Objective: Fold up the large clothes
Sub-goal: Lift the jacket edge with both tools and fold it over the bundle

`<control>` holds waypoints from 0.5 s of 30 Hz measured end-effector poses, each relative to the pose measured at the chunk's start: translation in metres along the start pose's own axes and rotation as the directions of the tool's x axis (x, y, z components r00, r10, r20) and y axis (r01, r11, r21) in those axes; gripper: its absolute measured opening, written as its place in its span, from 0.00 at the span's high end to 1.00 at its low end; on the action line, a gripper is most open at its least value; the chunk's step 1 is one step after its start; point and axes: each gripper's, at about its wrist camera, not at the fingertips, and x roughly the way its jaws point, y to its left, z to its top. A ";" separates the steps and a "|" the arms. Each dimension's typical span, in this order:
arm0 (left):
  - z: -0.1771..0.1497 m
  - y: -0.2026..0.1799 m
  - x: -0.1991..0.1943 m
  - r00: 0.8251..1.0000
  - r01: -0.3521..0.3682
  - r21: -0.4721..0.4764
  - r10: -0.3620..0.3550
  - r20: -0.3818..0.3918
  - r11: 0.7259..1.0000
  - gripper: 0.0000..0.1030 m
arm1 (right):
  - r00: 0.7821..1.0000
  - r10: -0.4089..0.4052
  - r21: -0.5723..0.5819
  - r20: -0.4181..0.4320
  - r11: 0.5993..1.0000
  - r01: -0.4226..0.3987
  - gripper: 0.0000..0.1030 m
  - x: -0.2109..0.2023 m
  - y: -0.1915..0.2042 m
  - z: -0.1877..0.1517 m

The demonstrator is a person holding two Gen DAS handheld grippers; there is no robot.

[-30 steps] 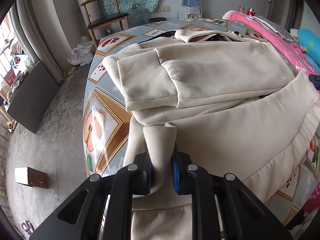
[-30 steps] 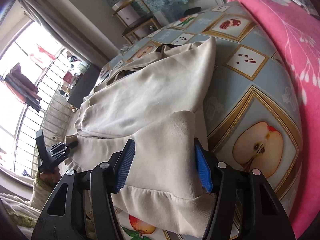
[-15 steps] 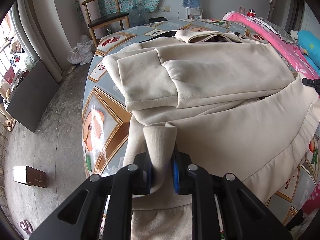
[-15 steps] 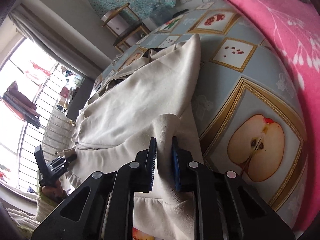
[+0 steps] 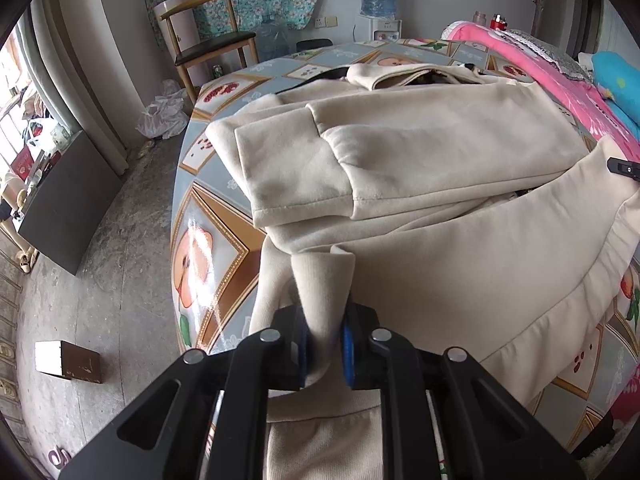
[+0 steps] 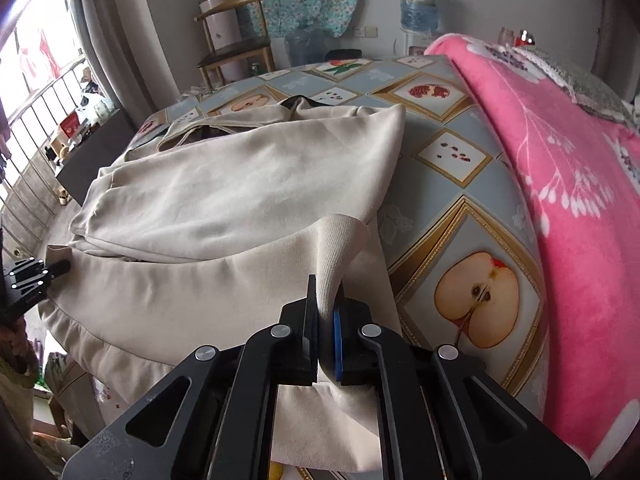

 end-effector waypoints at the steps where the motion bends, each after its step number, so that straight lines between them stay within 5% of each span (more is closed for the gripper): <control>1: 0.000 -0.001 -0.005 1.000 0.005 -0.001 -0.005 0.009 1.000 0.91 | 1.000 -0.016 -0.008 0.019 1.000 0.016 0.95 -0.006 0.003 -0.001; 7: -0.003 0.008 -0.064 0.985 0.134 -0.050 -0.127 0.121 0.990 0.93 | 0.989 -0.059 0.025 0.135 0.998 0.056 0.95 -0.058 0.011 -0.011; 10: -0.009 0.007 -0.095 0.961 0.198 -0.046 -0.184 0.208 0.979 0.94 | 0.982 -0.047 0.071 0.184 0.997 0.035 0.95 -0.080 0.008 -0.016; 15: -0.002 0.014 -0.117 0.942 0.217 -0.072 -0.189 0.277 0.973 0.94 | 0.968 -0.044 0.111 0.248 0.994 0.017 0.95 -0.102 0.003 -0.012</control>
